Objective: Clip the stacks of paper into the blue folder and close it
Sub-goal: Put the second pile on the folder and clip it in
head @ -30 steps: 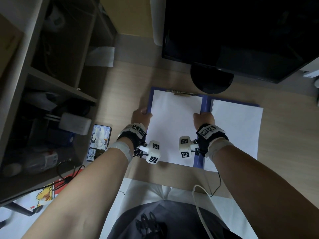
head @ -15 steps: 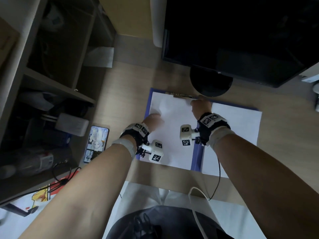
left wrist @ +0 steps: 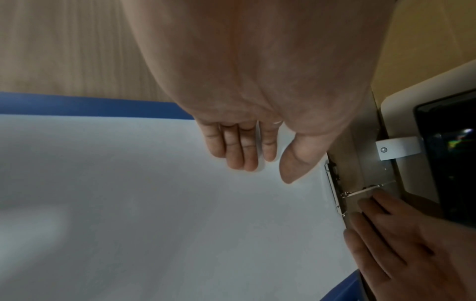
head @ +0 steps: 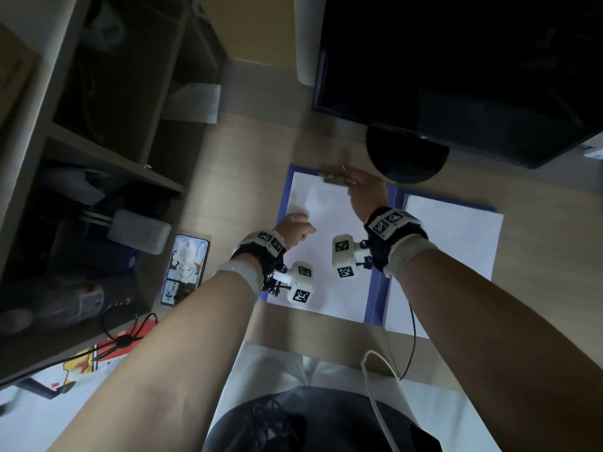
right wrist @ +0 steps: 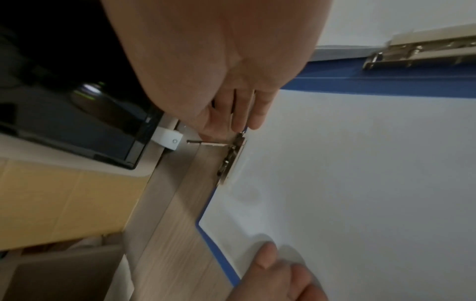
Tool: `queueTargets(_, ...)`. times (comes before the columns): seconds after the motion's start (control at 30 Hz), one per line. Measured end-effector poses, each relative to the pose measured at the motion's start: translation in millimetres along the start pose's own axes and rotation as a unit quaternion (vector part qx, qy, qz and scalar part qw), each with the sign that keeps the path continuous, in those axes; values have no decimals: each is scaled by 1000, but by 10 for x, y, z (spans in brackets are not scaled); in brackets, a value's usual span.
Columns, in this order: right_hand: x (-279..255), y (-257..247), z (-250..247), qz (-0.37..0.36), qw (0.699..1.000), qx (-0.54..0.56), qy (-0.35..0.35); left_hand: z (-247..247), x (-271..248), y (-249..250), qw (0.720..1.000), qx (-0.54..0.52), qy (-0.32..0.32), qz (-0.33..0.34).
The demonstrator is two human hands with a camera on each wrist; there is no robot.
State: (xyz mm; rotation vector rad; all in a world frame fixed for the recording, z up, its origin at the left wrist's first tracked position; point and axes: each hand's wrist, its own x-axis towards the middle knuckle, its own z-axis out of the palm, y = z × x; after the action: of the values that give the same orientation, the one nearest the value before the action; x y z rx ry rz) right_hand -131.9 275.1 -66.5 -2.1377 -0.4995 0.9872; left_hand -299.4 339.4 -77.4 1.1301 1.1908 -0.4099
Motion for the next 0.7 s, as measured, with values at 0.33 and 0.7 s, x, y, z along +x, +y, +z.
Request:
queueTargets(0.33,-64,-91,129,7,985,-160,-60,-13,5,-14,1000,-13,3,20)
queueTargets(0.7,-44,-237,268,-46,867,-490,-78,-68,52,-74,999,-18,-18,30)
